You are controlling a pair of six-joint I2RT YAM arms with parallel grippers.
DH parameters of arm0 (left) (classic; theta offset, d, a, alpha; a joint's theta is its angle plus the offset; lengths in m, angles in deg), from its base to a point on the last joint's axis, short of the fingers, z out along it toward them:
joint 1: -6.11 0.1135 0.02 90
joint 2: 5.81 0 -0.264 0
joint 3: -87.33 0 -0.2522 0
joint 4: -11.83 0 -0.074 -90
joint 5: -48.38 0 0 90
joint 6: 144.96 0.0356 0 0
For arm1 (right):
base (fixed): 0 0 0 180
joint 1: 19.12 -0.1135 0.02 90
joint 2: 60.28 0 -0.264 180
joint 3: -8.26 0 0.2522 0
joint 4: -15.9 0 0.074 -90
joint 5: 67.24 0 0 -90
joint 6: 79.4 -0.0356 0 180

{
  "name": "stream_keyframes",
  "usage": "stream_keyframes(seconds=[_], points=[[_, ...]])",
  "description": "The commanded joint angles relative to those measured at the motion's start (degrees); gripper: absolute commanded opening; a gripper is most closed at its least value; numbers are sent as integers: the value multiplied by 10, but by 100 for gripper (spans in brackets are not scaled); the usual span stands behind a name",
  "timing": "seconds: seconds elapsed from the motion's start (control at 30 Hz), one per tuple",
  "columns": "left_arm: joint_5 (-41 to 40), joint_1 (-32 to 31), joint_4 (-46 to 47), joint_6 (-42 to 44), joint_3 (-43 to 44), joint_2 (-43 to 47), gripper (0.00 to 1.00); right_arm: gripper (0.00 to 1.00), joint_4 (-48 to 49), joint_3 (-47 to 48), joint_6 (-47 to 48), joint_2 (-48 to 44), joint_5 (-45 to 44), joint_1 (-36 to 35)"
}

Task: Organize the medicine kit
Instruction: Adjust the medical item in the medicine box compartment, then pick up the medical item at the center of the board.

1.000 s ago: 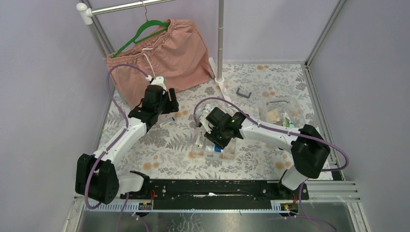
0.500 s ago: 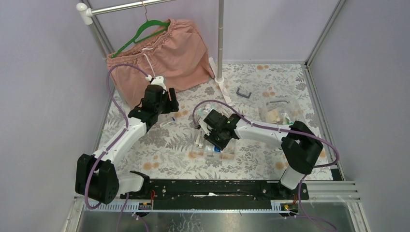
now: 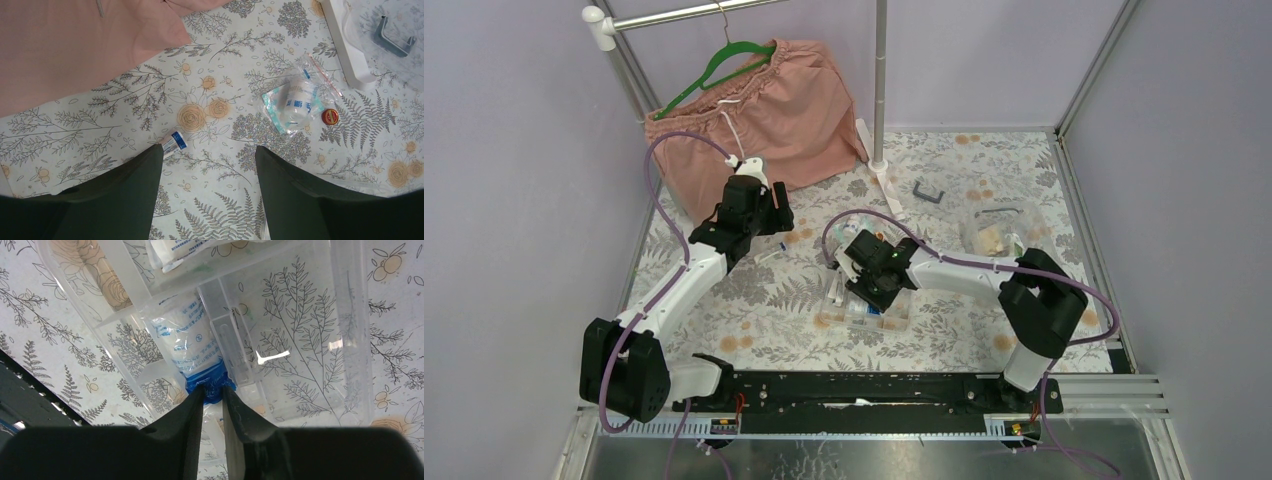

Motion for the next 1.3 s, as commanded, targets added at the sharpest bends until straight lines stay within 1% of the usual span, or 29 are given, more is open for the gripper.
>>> stream_keyframes(seconds=[0.0,0.13,0.27,0.4,0.47,0.5,0.57,0.63,0.67,0.77,0.87,1.0,1.13,1.27], points=[[3,5,-1,4,16,2,75,28,-19,4,-9,-17,-2,-3],[3,5,-1,4,17,2,75,32,-30,55,-13,-61,-2,-3],[1,5,-1,3,17,2,75,37,-8,89,-22,-97,-13,4],[2,5,1,1,17,2,75,38,33,104,-40,-105,-26,39],[2,5,1,0,17,1,75,39,44,120,-57,-93,-51,58],[1,6,1,0,17,1,75,40,50,127,-68,-82,-69,66],[2,6,2,-2,15,1,75,43,49,147,-101,-60,-101,84],[4,6,2,-3,15,1,75,44,47,171,-129,-40,-131,100],[4,6,4,-3,14,1,75,48,49,181,-144,-29,-141,107],[6,6,4,-4,15,1,75,51,50,209,-182,7,-140,129],[10,6,5,-4,15,0,75,64,49,240,-210,50,-135,139],[13,6,6,-5,16,-2,75,76,43,289,-251,113,-114,146],[16,6,6,-6,16,-1,75,80,5,365,-289,182,-115,146],[16,6,6,-5,17,1,75,82,-5,403,-320,224,-123,146]])
